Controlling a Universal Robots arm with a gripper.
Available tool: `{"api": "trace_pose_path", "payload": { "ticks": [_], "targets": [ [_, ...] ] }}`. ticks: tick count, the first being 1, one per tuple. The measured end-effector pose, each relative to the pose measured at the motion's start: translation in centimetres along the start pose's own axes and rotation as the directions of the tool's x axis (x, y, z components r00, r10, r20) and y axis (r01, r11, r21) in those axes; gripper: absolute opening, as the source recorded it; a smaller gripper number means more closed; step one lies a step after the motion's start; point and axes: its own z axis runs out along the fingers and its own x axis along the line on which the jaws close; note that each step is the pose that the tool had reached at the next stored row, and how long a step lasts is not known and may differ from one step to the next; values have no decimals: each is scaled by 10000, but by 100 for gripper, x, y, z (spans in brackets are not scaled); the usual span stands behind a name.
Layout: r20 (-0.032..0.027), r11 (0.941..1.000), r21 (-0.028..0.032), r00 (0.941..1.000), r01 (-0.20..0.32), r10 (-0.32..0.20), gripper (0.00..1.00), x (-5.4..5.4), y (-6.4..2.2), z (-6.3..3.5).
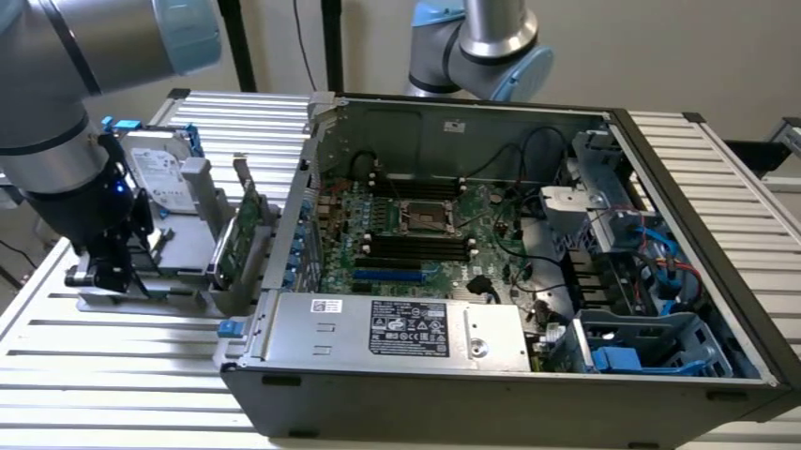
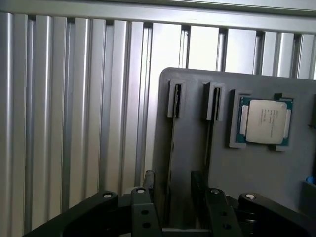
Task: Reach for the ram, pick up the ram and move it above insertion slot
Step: 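Pick up the ram and move it above insertion slot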
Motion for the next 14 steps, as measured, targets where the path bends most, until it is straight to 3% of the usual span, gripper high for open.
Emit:
{"api": "trace_pose_path", "payload": {
  "ticks": [11, 14],
  "targets": [
    [2, 10000, 2, 10000, -59, 59, 42, 3, -2, 198],
    [1, 10000, 1, 10000, -59, 59, 42, 2, 12, 211]
  ]
}}
